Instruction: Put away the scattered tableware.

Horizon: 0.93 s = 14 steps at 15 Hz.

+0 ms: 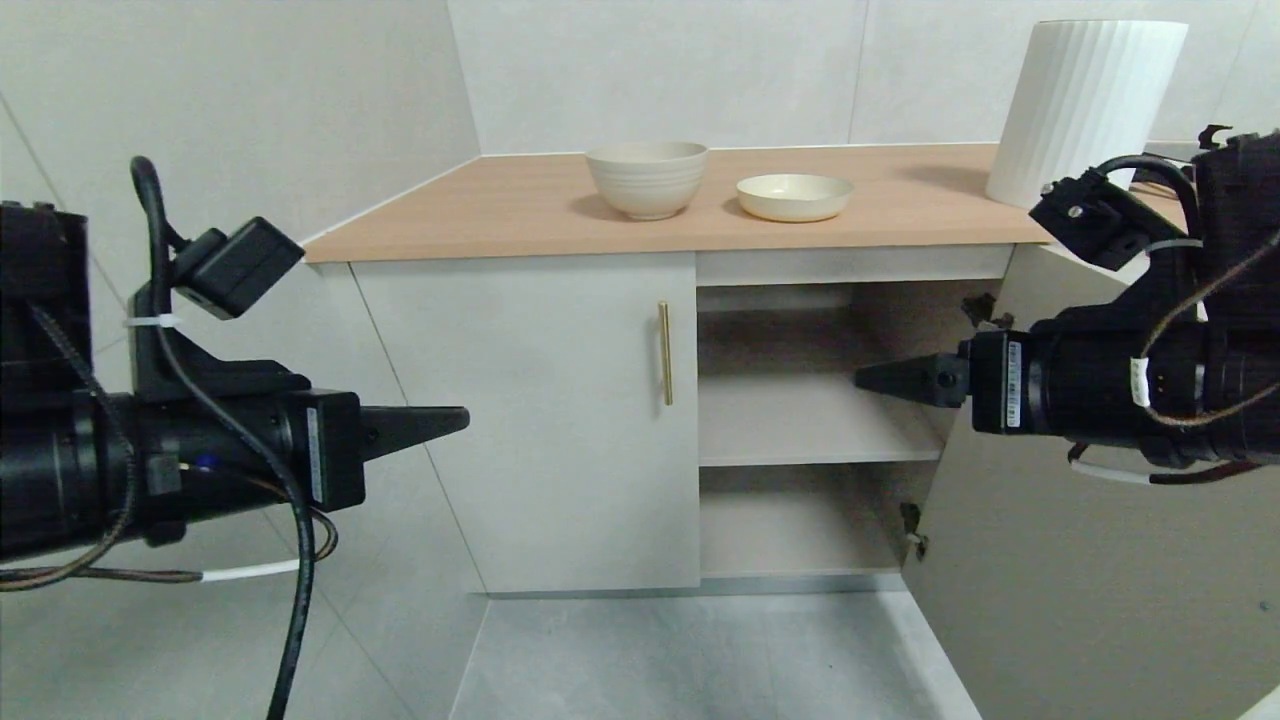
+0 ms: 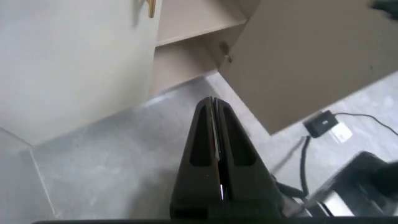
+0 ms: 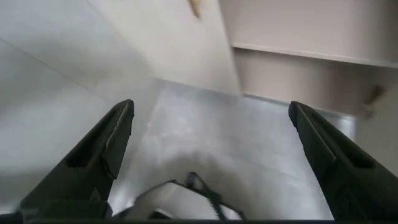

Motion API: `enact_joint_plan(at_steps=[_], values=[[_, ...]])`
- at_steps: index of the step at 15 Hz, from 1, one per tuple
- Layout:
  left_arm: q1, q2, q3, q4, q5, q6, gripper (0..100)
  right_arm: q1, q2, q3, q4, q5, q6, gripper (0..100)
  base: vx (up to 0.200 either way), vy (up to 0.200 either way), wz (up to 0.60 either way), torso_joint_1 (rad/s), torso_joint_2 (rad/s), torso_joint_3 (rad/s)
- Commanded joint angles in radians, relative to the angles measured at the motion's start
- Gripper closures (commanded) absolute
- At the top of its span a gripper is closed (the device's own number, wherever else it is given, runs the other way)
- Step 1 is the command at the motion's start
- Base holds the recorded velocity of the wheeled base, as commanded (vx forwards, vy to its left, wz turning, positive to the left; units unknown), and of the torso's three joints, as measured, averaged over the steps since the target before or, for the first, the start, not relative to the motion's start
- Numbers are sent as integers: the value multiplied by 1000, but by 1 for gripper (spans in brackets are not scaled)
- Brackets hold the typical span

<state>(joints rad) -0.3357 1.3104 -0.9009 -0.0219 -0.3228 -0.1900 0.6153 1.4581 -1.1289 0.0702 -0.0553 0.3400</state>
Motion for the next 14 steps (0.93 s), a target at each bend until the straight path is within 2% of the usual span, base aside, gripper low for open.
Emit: enact_joint_plan(at_steps=[1, 2, 6, 9, 12, 14], values=[[21, -34, -24, 11, 1, 0, 100, -17, 80, -74, 14, 22, 7, 0, 0, 0, 0, 0, 0, 0], [26, -25, -24, 5, 1, 0, 0, -17, 88, -80, 11, 22, 7, 0, 0, 0, 0, 0, 0, 0], [37, 7, -24, -32, 2, -8, 0, -31, 117, -81, -4, 23, 80, 0, 0, 0, 0, 0, 0, 0], [40, 7, -23, -41, 11, -8, 0, -29, 88, -72, 5, 23, 77, 0, 0, 0, 0, 0, 0, 0], [38, 9, -24, -43, 50, -6, 0, -31, 59, -35, -4, 17, 70, 0, 0, 0, 0, 0, 0, 0], [40, 9, -26, -43, 50, -5, 0, -31, 56, -17, -4, 9, 27, 0, 0, 0, 0, 0, 0, 0]])
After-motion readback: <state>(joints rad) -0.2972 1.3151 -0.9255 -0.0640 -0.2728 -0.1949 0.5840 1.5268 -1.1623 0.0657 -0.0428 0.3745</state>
